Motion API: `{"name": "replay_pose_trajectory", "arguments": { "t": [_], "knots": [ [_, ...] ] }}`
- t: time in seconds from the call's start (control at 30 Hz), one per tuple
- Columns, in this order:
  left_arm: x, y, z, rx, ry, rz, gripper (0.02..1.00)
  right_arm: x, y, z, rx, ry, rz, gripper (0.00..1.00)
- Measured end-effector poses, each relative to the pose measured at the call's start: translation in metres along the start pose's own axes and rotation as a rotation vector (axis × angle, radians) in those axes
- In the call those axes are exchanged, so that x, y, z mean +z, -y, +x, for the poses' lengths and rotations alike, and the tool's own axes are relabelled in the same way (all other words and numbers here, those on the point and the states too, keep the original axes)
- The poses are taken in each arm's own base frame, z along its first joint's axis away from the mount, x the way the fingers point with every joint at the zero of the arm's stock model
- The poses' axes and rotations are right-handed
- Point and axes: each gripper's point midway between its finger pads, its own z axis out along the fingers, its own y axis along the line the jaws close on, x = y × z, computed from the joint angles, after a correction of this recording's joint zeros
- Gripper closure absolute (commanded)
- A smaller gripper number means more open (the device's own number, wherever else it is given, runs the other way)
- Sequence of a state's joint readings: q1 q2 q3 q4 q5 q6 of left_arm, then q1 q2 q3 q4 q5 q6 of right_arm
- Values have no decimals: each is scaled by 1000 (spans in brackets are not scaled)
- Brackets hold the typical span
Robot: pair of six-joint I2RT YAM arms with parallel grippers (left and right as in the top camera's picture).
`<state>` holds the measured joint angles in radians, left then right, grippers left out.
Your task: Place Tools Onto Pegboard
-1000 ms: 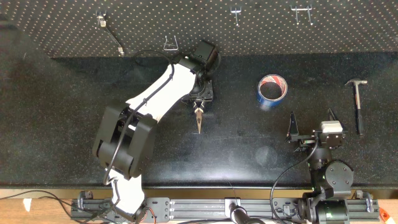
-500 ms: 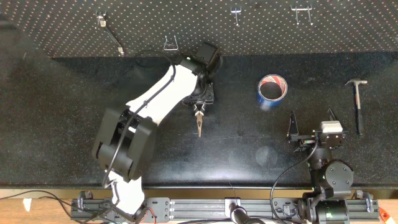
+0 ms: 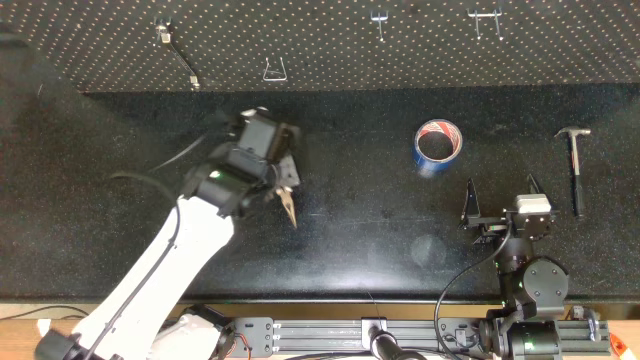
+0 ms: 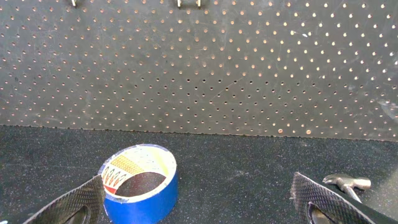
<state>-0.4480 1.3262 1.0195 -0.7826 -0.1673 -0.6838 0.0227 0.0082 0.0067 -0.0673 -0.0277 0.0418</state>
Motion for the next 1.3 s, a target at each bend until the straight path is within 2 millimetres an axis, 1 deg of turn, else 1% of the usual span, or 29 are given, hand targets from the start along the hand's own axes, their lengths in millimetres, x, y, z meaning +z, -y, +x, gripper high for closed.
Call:
{"name": "replay_pose_trajectory", "arguments": {
  "t": [0.07, 0.1, 0.13, 0.17, 0.2, 0.23, 0.27, 0.3, 0.33, 0.4, 0.47, 0.5, 0.57, 0.63, 0.7, 0.73, 0.87, 0.97, 1.03, 1.2, 1.3],
  "knots": [
    [-4, 5, -44, -10, 178, 37, 991, 0, 0, 0, 0, 0, 0, 25],
    [-6, 7, -55, -11, 223, 46, 991, 0, 0, 0, 0, 0, 0, 25],
    [-12, 6, -88, -8, 352, 46, 991, 0, 0, 0, 0, 0, 0, 25],
    [-16, 6, -105, -4, 421, 54, 991, 0, 0, 0, 0, 0, 0, 25],
    [-19, 6, -118, -3, 469, 58, 991, 0, 0, 0, 0, 0, 0, 25],
    [-28, 6, -139, -2, 555, 70, 993, 0, 0, 0, 0, 0, 0, 25],
    [-33, 2, -150, 0, 598, 62, 991, 0, 0, 0, 0, 0, 0, 25],
    [-38, -4, -157, 5, 624, 46, 991, 0, 0, 0, 0, 0, 0, 25],
    [-42, -12, -161, 8, 637, 27, 991, 0, 0, 0, 0, 0, 0, 25],
    [-51, -25, -160, 15, 651, 1, 993, 0, 0, 0, 0, 0, 0, 25],
    [-69, -34, -156, 17, 695, 1, 991, 0, 0, 0, 0, 0, 0, 25],
    [-81, -37, -155, 11, 748, 19, 991, 0, 0, 0, 0, 0, 0, 25],
    [-101, -32, -163, 6, 855, 65, 991, 0, 0, 0, 0, 0, 0, 25],
    [-108, -24, -174, 8, 930, 97, 991, 0, 0, 0, 0, 0, 0, 25],
    [-98, -10, -187, 18, 986, 126, 991, 0, 0, 0, 0, 0, 0, 25],
    [-88, -5, -191, 23, 995, 133, 993, 0, 0, 0, 0, 0, 0, 25],
    [-54, 6, -198, 39, 1005, 142, 991, 0, 0, 0, -2, 0, 0, 25],
    [-39, 10, -201, 55, 1010, 139, 991, 0, 0, 0, -3, 0, 0, 25],
    [-36, 13, -204, 64, 1029, 144, 993, 0, 0, 0, -3, 0, 0, 25],
    [-38, 19, -209, 73, 1064, 172, 991, 0, 0, 0, -3, 0, 0, 25],
    [-31, 21, -208, 79, 1059, 178, 993, 0, 0, 0, -3, 0, 0, 25]
  ]
}}
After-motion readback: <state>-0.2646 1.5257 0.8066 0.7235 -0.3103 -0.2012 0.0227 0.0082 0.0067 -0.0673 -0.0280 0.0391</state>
